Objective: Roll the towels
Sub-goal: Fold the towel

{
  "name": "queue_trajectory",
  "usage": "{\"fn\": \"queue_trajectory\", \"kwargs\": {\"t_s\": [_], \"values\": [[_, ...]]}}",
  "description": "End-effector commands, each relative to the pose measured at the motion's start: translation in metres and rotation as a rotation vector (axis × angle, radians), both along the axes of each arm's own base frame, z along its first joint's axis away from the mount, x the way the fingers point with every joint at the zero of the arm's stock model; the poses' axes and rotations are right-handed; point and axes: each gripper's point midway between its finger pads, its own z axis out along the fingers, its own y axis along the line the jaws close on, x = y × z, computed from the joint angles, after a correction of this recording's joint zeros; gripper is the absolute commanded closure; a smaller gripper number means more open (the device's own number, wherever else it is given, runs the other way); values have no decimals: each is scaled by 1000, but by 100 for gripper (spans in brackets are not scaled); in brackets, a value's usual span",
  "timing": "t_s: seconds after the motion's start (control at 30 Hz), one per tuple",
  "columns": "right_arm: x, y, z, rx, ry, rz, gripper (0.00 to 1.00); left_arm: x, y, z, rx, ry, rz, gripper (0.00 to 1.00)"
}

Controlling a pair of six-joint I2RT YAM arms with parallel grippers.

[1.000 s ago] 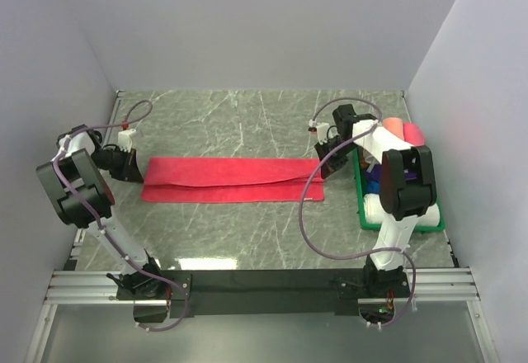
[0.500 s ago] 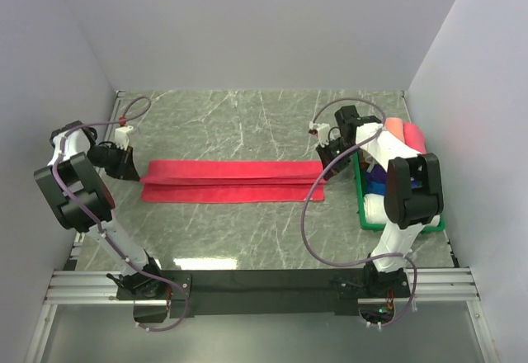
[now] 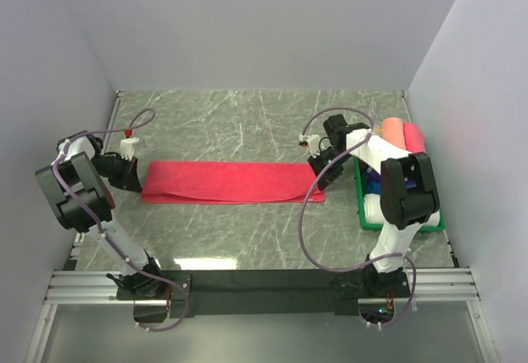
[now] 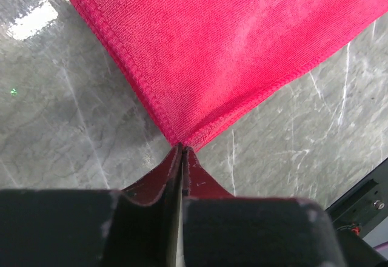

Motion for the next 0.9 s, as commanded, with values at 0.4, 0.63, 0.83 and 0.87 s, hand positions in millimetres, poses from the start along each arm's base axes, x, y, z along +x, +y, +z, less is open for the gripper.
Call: {"fn": "queue_trajectory", "kwargs": {"t_s": [0.4,0.63,0.83,0.87], "values": [[-16,-23,50,-67,-69,59,59,-2,16,60,48,-94,-51,67],[15,12,40,57,12,-105,66,26,-13,48,20,-133,93,73],[30,22,10,29,61,-200,67,35,-26,22,-1,-83,209,74],[26,20,3,13,77,-196,67,31,-26,15,-5,-56,218,75]]}}
